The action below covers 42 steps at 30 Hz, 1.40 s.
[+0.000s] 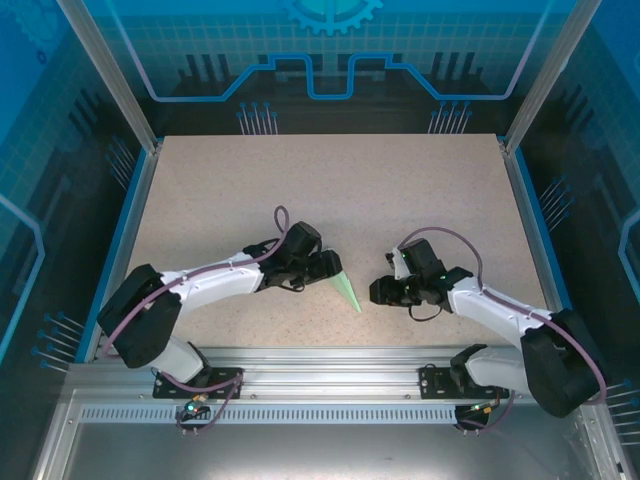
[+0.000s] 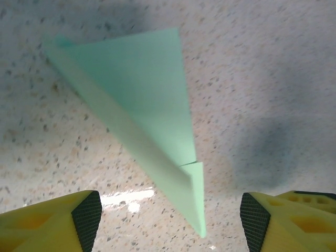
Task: Fold a paper plane with a square sheet of paper (pick it up from the middle)
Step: Perform the fifth fold on the wing at the bottom-center of the table.
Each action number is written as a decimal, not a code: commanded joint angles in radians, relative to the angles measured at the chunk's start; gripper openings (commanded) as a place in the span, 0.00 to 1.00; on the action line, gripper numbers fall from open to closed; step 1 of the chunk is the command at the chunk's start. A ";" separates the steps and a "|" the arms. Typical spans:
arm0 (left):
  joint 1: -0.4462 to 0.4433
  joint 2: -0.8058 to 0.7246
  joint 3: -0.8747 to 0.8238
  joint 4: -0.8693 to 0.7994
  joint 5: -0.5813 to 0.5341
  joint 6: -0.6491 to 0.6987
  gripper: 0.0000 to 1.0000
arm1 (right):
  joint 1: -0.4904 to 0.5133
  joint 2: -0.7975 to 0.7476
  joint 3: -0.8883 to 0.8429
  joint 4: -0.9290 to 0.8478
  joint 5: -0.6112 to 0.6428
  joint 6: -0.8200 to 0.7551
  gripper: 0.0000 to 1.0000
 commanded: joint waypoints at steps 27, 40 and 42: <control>-0.026 -0.011 -0.119 0.078 -0.063 -0.045 0.14 | 0.058 0.275 0.211 0.070 -0.198 -0.144 0.51; -0.025 -0.027 -0.175 0.089 -0.073 -0.039 0.11 | 0.106 0.445 0.353 -0.028 -0.117 -0.216 0.54; -0.025 -0.027 -0.174 0.089 -0.073 -0.037 0.12 | 0.111 0.455 0.355 -0.025 -0.141 -0.219 0.53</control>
